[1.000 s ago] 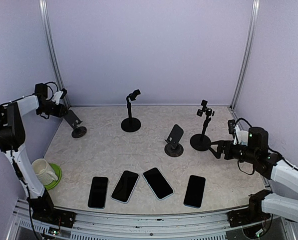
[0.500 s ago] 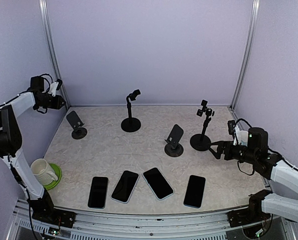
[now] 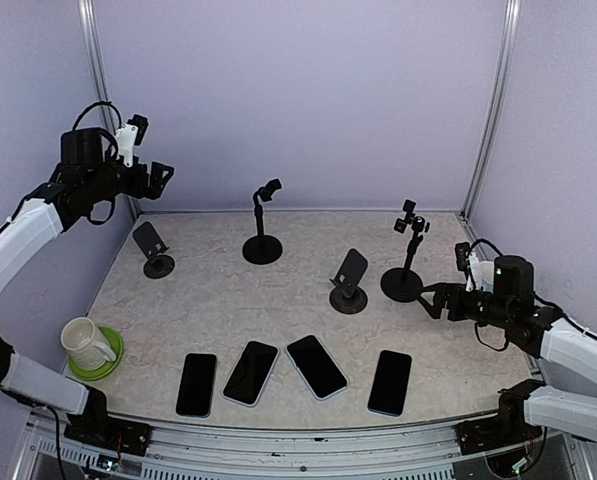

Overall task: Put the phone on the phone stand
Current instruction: Pick up the phone stand at the center of the board.

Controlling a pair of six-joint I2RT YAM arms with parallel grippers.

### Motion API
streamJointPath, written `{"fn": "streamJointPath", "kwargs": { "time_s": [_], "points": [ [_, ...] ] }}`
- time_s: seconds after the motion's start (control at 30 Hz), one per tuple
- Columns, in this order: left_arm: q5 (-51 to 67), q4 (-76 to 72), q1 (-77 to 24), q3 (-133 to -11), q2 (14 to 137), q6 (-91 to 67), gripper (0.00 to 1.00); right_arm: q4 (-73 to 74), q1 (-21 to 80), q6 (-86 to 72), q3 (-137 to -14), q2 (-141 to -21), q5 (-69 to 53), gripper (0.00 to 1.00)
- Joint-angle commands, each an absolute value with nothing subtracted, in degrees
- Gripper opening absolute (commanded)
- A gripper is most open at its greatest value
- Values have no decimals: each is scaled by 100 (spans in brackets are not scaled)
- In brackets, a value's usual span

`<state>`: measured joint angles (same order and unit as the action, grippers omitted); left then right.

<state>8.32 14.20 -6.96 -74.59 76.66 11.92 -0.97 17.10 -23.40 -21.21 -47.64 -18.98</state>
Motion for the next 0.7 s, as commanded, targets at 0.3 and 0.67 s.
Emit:
{"fn": "streamJointPath", "kwargs": {
  "time_s": [0.3,0.67],
  "points": [
    [-596,1646,-2280,-6711,6663,-160,99,-17,1767,-2215,-2180,-4938,-1555,100],
    [-192,1056,-2920,-5644,6430,-1183,99,79,1775,-2267,-2359,-4957,-1493,100]
  ]
}}
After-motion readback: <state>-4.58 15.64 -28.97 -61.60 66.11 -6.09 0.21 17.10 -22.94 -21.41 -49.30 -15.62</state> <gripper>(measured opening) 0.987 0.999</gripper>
